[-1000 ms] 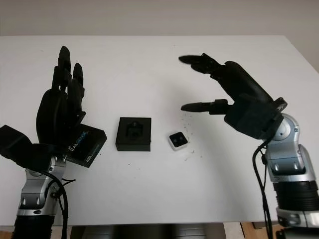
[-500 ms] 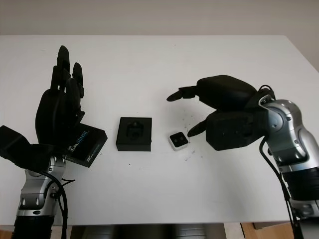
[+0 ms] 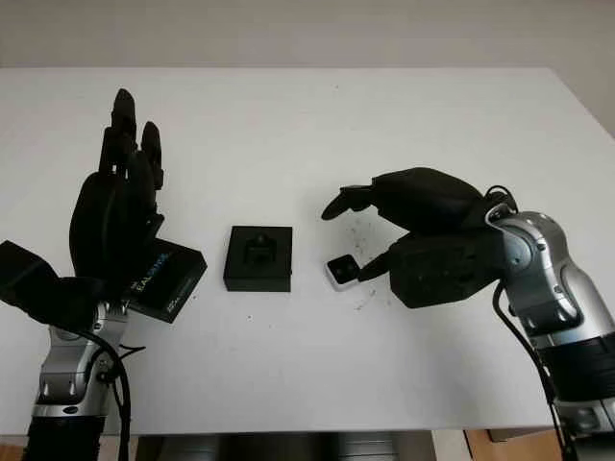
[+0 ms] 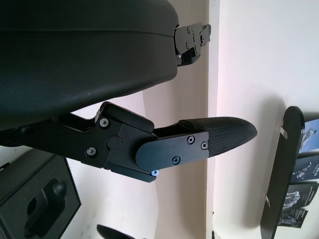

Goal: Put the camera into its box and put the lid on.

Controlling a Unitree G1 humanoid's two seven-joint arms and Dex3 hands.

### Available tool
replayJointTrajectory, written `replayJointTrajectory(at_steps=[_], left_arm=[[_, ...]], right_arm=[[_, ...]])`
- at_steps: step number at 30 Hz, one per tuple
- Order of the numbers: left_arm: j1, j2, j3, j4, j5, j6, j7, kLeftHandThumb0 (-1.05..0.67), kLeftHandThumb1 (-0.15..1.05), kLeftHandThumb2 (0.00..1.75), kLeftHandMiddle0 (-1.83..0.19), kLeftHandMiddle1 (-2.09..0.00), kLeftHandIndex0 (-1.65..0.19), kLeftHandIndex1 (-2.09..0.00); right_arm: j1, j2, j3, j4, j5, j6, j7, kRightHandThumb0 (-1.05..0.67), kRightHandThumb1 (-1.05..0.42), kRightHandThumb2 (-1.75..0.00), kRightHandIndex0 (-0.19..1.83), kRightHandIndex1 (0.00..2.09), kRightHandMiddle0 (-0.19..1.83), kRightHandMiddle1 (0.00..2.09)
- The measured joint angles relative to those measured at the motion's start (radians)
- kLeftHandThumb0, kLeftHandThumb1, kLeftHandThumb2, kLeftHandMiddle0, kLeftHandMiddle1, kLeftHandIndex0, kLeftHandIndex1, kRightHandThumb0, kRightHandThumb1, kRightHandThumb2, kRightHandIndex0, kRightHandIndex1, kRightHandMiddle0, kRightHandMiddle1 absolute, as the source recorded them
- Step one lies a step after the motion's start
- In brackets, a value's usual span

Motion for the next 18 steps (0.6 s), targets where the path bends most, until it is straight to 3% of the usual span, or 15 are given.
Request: replayJointTrajectory(at_steps=[3, 8, 18], left_arm=[[0.000, 0.000, 0.000, -0.004, -0.002, 0.002, 0.000, -0.79, 1.05, 0.59, 0.19, 0.00, 0.19, 0.00], [0.000, 0.000, 0.000, -0.004, 0.003, 0.000, 0.001, -0.79, 1.05, 0.61, 0.19, 0.00, 0.19, 0.00], [0.003, 0.000, 0.000, -0.005, 0.006, 0.000, 0.000, -0.78, 1.05, 0.62, 0.19, 0.00, 0.19, 0.00]], right_arm=[[0.026, 0.000, -0.001, -0.028, -0.011, 0.005, -0.013, -0.62, -0.84, -0.05, 0.07, 0.88, 0.12, 0.95], [0.075, 0.000, -0.001, -0.046, -0.043, -0.010, -0.056, -0.62, -0.86, -0.06, 0.09, 0.49, -0.09, 1.28], [0.112, 0.000, 0.000, -0.048, -0.121, -0.079, -0.171, -0.66, -0.87, -0.05, 0.15, 0.33, -0.11, 1.34]])
